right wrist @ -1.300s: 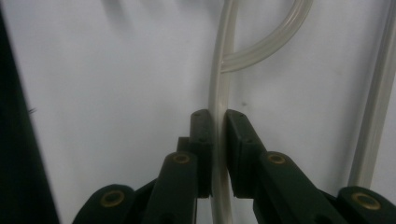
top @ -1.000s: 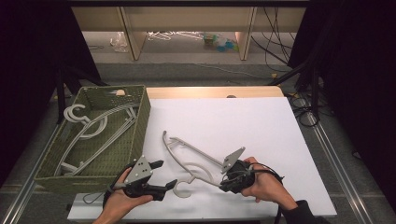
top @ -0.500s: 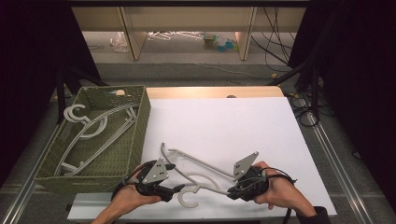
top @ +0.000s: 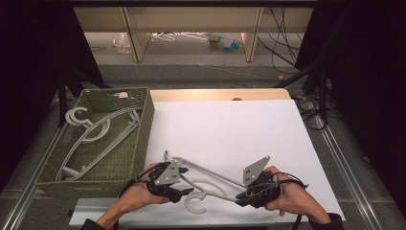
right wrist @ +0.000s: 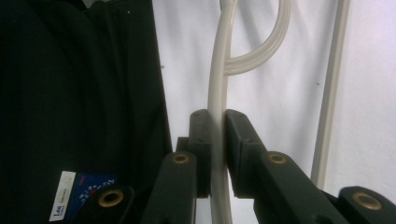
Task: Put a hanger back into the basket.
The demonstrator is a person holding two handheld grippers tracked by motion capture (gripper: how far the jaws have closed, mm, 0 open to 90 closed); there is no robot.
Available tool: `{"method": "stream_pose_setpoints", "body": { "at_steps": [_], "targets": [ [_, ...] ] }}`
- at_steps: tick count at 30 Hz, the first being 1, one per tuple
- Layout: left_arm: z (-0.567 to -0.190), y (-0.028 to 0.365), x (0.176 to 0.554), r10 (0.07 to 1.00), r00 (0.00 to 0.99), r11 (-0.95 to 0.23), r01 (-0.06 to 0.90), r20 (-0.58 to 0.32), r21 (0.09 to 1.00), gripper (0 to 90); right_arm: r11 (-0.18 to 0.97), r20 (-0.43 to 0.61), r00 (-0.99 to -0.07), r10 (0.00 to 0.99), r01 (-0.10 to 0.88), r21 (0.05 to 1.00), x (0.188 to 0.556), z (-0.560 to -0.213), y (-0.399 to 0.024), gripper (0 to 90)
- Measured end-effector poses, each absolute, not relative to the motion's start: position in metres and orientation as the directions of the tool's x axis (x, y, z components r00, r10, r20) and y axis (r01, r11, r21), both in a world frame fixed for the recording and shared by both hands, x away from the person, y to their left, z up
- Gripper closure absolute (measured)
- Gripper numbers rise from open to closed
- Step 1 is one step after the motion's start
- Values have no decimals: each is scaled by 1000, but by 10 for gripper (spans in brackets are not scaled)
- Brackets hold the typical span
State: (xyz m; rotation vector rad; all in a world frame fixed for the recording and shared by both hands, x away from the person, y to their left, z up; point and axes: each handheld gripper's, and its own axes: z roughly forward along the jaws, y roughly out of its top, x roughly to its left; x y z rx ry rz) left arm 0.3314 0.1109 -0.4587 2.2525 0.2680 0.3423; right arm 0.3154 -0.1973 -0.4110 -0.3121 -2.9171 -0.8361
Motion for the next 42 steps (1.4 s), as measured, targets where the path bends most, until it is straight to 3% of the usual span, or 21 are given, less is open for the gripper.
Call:
{"method": "stream_pose_setpoints", "body": {
  "at_steps": [3,9,16,24,33,38,42],
  "targets": [
    [-462,103,333,270,948,-667,58,169,742,364,823,147,-974,170,223,523,316,-410,-199,818],
    [-463,98,337,229,954,-687,17,194,726,500,819,151,-974,167,222,529,316,-411,-198,818],
    [-452,95,335,102,950,-749,-122,295,651,629,802,154,-973,172,229,551,320,-413,-200,813],
    [-432,94,333,86,947,-728,-152,310,668,701,768,139,-964,229,266,582,327,-410,-211,768],
    [-424,92,330,127,971,-698,-59,205,714,747,728,105,-940,324,319,607,334,-412,-216,692],
    [-419,90,327,179,976,-683,31,125,730,770,674,114,-908,403,379,634,337,-411,-216,530],
    [-417,91,328,237,970,-662,116,60,741,787,586,94,-849,520,435,684,337,-407,-215,371]
  ]
}}
